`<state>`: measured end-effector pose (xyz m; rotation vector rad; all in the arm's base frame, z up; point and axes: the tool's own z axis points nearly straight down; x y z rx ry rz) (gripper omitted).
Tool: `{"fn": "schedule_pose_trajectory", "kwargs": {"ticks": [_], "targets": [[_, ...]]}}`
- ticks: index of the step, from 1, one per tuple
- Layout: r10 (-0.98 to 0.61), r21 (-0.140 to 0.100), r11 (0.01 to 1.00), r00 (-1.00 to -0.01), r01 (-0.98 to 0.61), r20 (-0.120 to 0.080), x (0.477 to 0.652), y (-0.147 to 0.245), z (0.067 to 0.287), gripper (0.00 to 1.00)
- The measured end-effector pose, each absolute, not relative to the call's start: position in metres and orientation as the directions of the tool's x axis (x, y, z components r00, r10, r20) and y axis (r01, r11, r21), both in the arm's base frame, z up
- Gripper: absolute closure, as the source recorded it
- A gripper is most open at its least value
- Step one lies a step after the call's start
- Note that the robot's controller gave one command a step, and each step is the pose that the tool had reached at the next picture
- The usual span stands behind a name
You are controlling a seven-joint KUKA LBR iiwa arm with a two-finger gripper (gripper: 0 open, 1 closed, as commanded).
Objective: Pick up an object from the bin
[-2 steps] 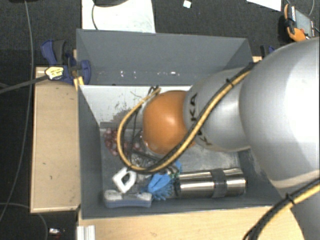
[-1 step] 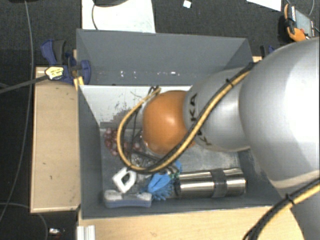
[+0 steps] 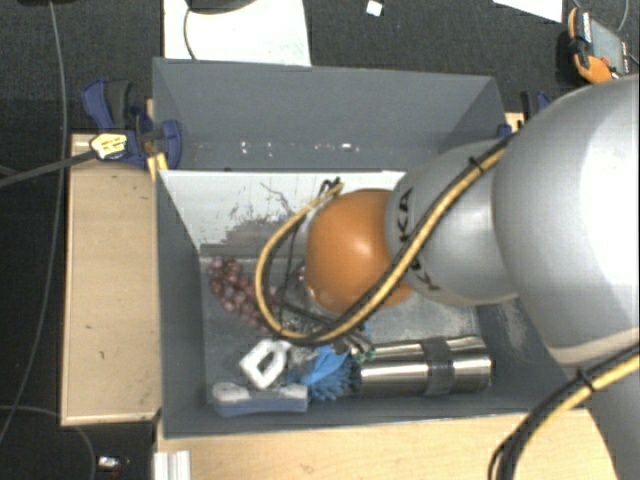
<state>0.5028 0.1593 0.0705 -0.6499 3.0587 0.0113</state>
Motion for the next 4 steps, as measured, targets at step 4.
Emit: {"fn": "schedule_pose_trajectory", "kwargs": {"ticks": [4], "targets": [[-0.483,0.004,0.876,-0.875,-0.483,-0.023,0.539,0.194,0.143,1.0]]}}
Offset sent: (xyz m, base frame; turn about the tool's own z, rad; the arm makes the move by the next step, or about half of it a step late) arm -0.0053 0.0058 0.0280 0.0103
